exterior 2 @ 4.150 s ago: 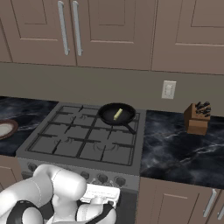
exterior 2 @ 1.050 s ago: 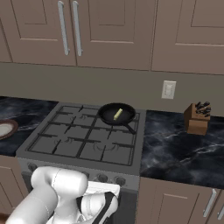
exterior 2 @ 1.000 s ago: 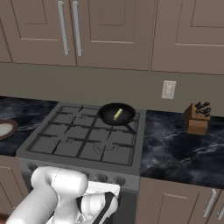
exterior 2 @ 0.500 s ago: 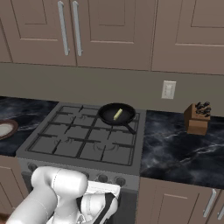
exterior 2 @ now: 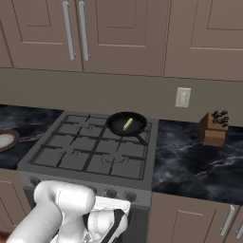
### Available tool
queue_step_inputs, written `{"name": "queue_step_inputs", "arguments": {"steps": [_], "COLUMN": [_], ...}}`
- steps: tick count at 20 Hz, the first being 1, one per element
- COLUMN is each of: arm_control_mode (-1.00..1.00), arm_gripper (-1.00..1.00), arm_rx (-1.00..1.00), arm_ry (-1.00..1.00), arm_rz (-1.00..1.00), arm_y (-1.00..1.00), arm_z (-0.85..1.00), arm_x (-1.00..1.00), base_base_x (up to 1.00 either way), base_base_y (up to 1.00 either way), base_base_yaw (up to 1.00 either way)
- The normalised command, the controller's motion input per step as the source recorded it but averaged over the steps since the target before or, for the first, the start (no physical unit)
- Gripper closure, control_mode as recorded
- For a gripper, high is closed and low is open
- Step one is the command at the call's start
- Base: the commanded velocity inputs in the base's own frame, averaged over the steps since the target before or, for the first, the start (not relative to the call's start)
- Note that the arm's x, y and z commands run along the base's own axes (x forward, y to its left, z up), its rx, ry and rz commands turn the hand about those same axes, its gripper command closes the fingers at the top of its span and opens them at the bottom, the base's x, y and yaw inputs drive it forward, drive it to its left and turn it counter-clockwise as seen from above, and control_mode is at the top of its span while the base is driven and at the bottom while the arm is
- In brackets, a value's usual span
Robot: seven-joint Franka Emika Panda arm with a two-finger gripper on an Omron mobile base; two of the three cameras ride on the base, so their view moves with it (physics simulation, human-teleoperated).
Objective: Pick up the butter stick and place it in the pan. Then turn on the burner for the pan.
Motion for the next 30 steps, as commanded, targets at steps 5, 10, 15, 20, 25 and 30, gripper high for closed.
{"name": "queue_step_inputs", "arguments": {"steps": [5, 10, 15, 20, 25, 30], "arm_control_mode": [-1.0, -1.0, -1.0, -1.0, -1.0, -1.0], "arm_gripper": [1.0, 1.0, 1.0, 1.0, 1.0, 1.0], "arm_rx": [-0.03, -0.08, -0.16, -0.19, -0.19, -0.19], "arm_ry": [0.0, 0.0, 0.0, 0.0, 0.0, 0.0], "arm_rz": [0.0, 0.0, 0.0, -0.01, -0.03, -0.02], "arm_y": [-0.04, -0.09, -0.04, 0.0, 0.0, 0.0], "arm_z": [0.02, 0.01, 0.0, 0.0, 0.0, 0.0], "arm_x": [0.0, 0.0, 0.0, 0.0, 0.0, 0.01], "base_base_x": [0.0, 0.0, 0.0, 0.0, 0.0, 0.0], "base_base_y": [0.0, 0.0, 0.0, 0.0, 0.0, 0.0], "base_base_yaw": [0.0, 0.0, 0.0, 0.0, 0.0, 0.0]}}
